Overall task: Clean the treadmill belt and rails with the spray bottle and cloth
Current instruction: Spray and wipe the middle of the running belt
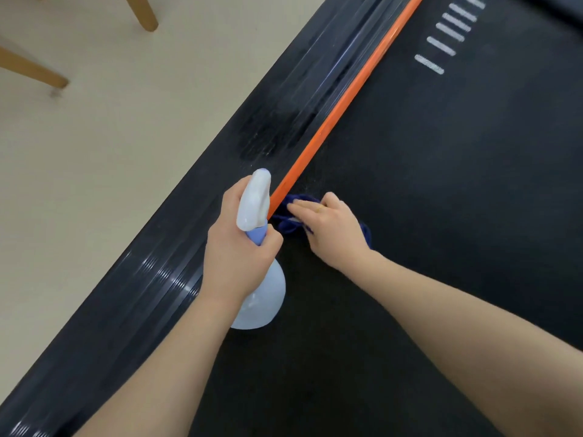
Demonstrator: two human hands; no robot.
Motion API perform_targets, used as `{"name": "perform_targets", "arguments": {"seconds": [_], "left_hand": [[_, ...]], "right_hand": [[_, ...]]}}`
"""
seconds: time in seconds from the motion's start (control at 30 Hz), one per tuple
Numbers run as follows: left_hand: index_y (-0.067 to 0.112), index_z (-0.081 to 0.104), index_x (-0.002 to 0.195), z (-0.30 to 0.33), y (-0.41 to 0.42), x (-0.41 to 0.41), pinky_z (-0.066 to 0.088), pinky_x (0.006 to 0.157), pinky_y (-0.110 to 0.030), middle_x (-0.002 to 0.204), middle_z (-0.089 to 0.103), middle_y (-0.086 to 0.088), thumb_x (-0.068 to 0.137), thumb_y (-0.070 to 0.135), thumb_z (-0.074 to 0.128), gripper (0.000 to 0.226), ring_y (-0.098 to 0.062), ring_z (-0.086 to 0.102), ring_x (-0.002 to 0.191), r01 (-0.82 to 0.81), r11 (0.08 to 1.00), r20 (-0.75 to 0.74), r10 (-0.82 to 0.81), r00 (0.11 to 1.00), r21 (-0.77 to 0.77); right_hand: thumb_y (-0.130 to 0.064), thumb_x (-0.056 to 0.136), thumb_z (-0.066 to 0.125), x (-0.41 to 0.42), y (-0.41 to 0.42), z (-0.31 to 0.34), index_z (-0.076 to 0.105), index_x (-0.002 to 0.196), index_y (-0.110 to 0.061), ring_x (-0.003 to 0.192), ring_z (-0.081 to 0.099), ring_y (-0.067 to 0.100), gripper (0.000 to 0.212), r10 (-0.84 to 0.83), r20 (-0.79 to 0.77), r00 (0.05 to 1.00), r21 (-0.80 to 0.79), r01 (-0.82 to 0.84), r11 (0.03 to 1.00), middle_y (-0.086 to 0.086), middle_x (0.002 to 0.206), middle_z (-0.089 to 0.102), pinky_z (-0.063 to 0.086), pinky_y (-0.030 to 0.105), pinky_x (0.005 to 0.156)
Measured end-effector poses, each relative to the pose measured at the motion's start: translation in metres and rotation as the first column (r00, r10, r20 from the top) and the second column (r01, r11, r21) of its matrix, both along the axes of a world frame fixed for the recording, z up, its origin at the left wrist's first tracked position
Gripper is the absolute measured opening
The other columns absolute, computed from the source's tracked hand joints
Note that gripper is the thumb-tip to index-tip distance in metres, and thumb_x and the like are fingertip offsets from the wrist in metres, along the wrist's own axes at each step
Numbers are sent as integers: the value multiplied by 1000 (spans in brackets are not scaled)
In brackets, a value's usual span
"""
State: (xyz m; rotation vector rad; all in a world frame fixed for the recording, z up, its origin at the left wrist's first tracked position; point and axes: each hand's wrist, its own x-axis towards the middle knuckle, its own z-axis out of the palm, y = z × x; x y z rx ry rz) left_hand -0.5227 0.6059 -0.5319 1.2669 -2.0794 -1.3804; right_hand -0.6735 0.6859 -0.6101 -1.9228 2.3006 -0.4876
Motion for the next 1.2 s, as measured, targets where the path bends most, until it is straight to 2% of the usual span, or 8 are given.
{"name": "perform_targets", "arguments": {"seconds": [0.07, 0.2, 0.37, 0.57, 0.73, 0.87, 1.0, 1.2], "left_hand": [[37, 37, 130, 3, 0, 1, 40, 71, 1, 109, 53, 17, 78, -2, 61, 69, 8, 53, 96, -12, 1000, -22, 13, 1000, 9], [31, 38, 128, 8, -3, 2, 39, 70, 1, 106, 51, 19, 79, -6, 58, 65, 16, 51, 90, -41, 998, -49, 42, 998, 39], [21, 42, 122, 5, -15, 2, 39, 62, 0, 94, 53, 13, 78, -5, 55, 52, 9, 51, 75, -185, 978, 2, 186, 983, 96], [17, 39, 129, 4, -9, 20, 39, 62, -10, 99, 53, 3, 82, 0, 56, 53, -3, 51, 80, -299, 932, 98, 284, 954, 204], [20, 39, 128, 9, -7, 28, 39, 64, -14, 97, 51, 6, 82, 1, 55, 52, -4, 51, 82, -252, 941, 99, 235, 967, 227], [20, 43, 127, 13, -31, 26, 38, 63, -4, 106, 55, 5, 80, 1, 55, 52, 0, 52, 87, -260, 948, 69, 251, 965, 185], [13, 48, 125, 10, -47, 31, 39, 63, -7, 105, 57, 3, 80, 3, 56, 47, -2, 52, 82, -343, 927, 58, 338, 940, 153], [16, 47, 129, 6, -36, 53, 39, 65, -1, 109, 56, 4, 79, -1, 59, 55, -3, 53, 88, -465, 865, 62, 462, 884, 188]], "right_hand": [[-1, 66, 61, -23, -10, 7, 70, 92, -15, 63, 48, 27, 30, -2, -62, 998, 51, 5, 999, 2, 93, 72, 33, 29, 53], [4, 69, 61, -20, -20, 7, 65, 85, -11, 67, 42, 28, 23, -482, 6, 876, 26, 482, 876, 2, 83, 69, 30, 31, 55], [-6, 83, 58, 46, 7, 21, 61, 120, -19, 79, 37, 18, 39, -99, 287, 953, 219, 35, 975, -3, 112, 67, 41, 33, 67], [-9, 92, 53, 37, -1, 41, 56, 128, -18, 100, 48, 15, 37, -505, 474, 721, 142, 503, 852, 1, 111, 65, 27, 13, 73], [-6, 93, 51, 13, -41, 61, 50, 133, -9, 103, 41, 14, 40, -349, 455, 819, 14, 385, 923, 3, 119, 60, 26, 11, 82], [-5, 92, 48, -11, -97, 50, 51, 129, -9, 111, 43, 28, 37, -353, 357, 865, -17, 383, 923, 9, 111, 60, 37, 36, 94], [-7, 91, 49, -7, -130, 32, 52, 129, -14, 113, 44, 30, 39, -400, 124, 908, 56, 396, 916, -1, 126, 57, 40, 42, 88], [-10, 64, 69, 86, -112, 16, 65, 111, -11, 86, 56, 30, 47, 86, 40, 995, -57, -84, 995, 2, 118, 65, 44, 33, 66]]}}
